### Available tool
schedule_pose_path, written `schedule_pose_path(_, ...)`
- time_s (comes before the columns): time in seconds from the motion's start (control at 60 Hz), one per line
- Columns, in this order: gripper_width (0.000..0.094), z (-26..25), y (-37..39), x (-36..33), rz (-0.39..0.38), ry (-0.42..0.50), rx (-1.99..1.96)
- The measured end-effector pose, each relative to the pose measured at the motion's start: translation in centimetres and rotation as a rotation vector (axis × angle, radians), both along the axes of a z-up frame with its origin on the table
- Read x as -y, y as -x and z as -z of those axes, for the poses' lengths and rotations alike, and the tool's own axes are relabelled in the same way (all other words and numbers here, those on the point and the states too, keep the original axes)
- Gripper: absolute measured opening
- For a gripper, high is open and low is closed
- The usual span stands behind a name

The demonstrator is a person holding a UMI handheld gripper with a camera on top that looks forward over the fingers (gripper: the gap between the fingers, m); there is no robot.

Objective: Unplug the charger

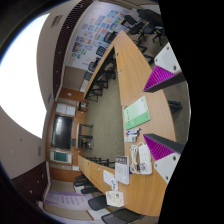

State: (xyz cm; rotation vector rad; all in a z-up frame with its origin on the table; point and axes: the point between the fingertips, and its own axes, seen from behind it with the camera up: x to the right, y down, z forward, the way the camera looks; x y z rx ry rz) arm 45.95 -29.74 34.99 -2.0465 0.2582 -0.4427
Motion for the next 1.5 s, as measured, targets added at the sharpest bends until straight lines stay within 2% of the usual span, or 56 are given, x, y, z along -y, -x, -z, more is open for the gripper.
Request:
schedule_pose_path(0.1,0.0853,2.0,0.1,0.9,0.002,0.037,-0.008)
schedule_pose_path(0.317,0.0851,11.6,1.9,1.0,-0.007,0.109,-0.041)
schedule_pose_path(0.4,0.0853,15.7,3.9,-0.2,-0.04,0.127,-0.03)
schedule_pose_path(0.483,0.0855,19.2,7.2,-1.9,-0.108,0.146,-0.039)
schedule_pose_path(0.617,0.0854,24.2,14.3,-7.3,-0.226,0.126,-0.125)
schedule_pose_path(0.783,0.0858,26.9,20.9,-16.8,-0.345,0.05,-0.169)
schedule_pose_path(0.983,0.0859,29.2,23.3,-27.4,-0.364,0.027,-0.177)
schedule_pose_path(1.133,0.0745,30.9,22.9,-31.7,-0.35,0.025,-0.174)
schedule_pose_path(1.183,0.0654,31.4,22.4,-32.6,-0.337,0.024,-0.174)
schedule_pose_path(1.283,0.0389,32.2,22.2,-33.3,-0.324,0.03,-0.207)
schedule_pose_path(1.35,0.0375,32.1,22.2,-33.2,-0.331,0.029,-0.201)
schedule_pose_path(1.5,0.0258,32.0,22.3,-33.2,-0.339,0.043,-0.201)
